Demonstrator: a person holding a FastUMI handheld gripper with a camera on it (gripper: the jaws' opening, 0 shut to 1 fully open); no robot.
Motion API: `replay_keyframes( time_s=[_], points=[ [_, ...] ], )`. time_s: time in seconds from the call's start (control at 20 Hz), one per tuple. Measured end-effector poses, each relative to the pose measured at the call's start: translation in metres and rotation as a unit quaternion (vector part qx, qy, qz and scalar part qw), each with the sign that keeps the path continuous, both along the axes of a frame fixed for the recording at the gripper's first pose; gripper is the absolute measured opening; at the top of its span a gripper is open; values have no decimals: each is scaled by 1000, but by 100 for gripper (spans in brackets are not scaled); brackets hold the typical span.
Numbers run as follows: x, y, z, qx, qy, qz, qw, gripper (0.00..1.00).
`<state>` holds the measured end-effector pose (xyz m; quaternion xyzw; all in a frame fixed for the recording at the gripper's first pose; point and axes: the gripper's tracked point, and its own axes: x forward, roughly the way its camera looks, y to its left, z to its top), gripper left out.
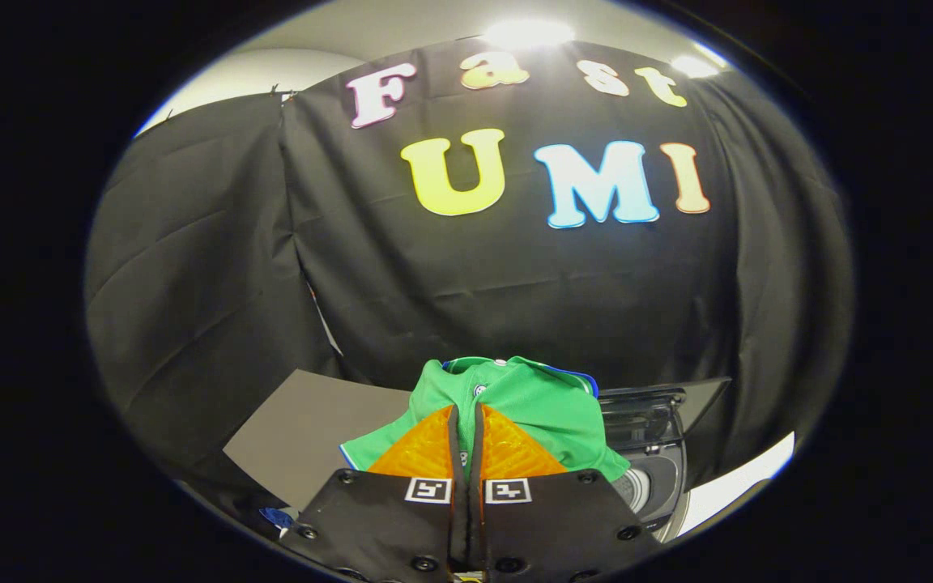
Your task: Put the clothes into the washing machine and then close the washing machine lid.
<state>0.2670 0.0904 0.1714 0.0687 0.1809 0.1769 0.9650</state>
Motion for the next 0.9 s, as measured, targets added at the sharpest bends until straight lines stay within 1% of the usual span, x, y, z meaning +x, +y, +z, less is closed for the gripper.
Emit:
replay_keyframes(
  time_s=[0.1, 0.4, 0.65, 0.9],
  points=[
    [1, -23, -1, -1, -1, -13, 1000, 1],
    [9, -74, -19, -6, 5, -23, 1000, 2],
    [16, -108, -53, -19, 28, -27, 999, 1],
    [23, -124, -92, -25, 57, -21, 998, 2]
  ],
)
